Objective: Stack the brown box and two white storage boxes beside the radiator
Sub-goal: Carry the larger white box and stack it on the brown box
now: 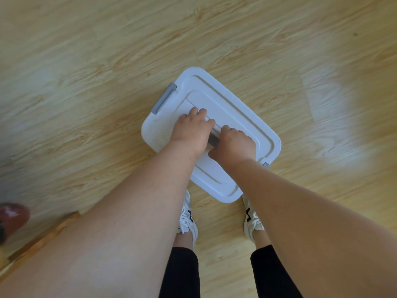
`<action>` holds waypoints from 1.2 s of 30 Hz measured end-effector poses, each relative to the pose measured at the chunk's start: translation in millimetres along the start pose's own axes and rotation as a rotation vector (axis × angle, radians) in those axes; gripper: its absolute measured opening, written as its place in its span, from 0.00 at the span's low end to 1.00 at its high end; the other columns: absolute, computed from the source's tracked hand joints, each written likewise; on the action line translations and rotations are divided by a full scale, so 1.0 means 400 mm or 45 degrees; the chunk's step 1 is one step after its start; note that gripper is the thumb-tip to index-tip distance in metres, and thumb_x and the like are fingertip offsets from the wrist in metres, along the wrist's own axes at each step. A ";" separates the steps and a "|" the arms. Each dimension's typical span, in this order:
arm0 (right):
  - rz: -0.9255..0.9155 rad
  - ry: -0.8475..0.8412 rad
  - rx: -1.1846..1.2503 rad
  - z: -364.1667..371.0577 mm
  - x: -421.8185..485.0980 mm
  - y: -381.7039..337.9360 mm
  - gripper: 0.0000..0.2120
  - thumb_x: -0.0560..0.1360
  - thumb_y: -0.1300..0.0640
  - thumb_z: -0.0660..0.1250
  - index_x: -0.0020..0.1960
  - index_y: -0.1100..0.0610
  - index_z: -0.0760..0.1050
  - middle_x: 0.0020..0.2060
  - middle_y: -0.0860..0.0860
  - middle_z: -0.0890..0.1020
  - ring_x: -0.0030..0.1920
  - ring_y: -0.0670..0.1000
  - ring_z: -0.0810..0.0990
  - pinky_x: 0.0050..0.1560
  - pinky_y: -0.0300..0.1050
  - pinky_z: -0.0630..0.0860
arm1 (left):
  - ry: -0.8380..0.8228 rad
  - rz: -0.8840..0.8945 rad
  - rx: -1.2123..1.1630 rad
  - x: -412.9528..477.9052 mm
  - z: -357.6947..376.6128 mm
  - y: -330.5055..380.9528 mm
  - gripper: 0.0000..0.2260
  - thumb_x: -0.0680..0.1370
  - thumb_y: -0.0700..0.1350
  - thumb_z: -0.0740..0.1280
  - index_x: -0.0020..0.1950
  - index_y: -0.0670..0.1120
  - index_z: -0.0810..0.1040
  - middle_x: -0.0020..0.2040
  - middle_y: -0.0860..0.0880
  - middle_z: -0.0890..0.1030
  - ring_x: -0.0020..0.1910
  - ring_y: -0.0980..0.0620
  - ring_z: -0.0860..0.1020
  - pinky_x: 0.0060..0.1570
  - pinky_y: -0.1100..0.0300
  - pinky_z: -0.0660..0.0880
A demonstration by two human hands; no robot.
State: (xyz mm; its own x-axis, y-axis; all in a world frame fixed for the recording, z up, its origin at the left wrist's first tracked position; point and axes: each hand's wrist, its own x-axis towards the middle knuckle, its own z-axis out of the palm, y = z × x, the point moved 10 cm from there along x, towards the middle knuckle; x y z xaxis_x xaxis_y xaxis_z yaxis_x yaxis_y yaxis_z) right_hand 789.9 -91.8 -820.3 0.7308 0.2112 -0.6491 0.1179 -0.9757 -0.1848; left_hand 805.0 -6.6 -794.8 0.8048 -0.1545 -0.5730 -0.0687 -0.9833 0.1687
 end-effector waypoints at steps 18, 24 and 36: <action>-0.405 0.186 -0.278 -0.366 -0.213 -0.096 0.09 0.73 0.60 0.64 0.52 0.57 0.73 0.49 0.54 0.76 0.53 0.56 0.73 0.54 0.46 0.66 | 0.160 -0.112 -0.118 -0.231 -0.324 0.065 0.10 0.74 0.36 0.63 0.54 0.45 0.72 0.54 0.47 0.75 0.58 0.46 0.69 0.46 0.57 0.64; -0.411 0.194 -0.351 -0.577 -0.378 -0.067 0.09 0.73 0.57 0.65 0.53 0.56 0.72 0.50 0.53 0.76 0.54 0.55 0.73 0.55 0.45 0.65 | 0.194 -0.064 -0.131 -0.349 -0.544 0.182 0.10 0.74 0.36 0.63 0.52 0.46 0.72 0.52 0.47 0.75 0.58 0.46 0.70 0.43 0.58 0.61; -0.202 0.295 -0.076 -0.984 -0.743 0.035 0.06 0.71 0.59 0.66 0.48 0.55 0.76 0.45 0.52 0.74 0.52 0.56 0.73 0.47 0.42 0.61 | 0.214 0.150 -0.078 -0.579 -0.960 0.441 0.09 0.73 0.36 0.61 0.50 0.45 0.76 0.52 0.46 0.74 0.57 0.45 0.70 0.44 0.56 0.65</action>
State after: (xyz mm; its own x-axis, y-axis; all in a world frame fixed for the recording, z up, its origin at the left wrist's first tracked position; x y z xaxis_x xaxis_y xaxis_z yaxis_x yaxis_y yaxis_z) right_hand 838.8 -191.2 -339.6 0.8333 0.3495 -0.4283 0.2777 -0.9346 -0.2223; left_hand 832.9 -107.2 -324.4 0.8806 -0.2450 -0.4055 -0.1366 -0.9509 0.2779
